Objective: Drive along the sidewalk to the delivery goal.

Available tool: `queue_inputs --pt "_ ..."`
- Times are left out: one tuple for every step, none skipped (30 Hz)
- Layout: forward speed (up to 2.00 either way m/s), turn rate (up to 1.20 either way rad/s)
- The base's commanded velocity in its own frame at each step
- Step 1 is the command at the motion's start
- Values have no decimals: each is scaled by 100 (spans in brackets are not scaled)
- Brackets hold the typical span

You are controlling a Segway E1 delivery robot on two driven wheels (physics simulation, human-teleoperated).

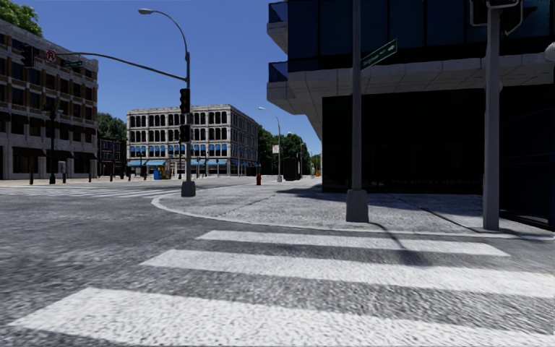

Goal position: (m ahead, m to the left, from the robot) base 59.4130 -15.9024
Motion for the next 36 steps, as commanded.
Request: queue_inputs --pt "200 0" --pt "200 0" --pt "200 0" --pt "200 0" --pt "200 0" --pt "200 0" --pt "200 0" --pt "200 0" --pt "200 0" --pt "200 0" --pt "200 0" --pt "200 0" --pt "200 0" --pt "200 0" --pt "200 0" --pt "200 0" --pt "200 0" --pt "200 0" --pt "200 0" --pt "200 0" --pt "200 0" --pt "200 0" --pt "200 0" --pt "200 0" --pt "200 0" --pt "200 0" --pt "200 0" --pt "200 0" --pt "200 0" --pt "200 0" --pt "200 0" --pt "200 0" --pt "200 0" --pt "200 0" --pt "200 -41" --pt "200 -84"
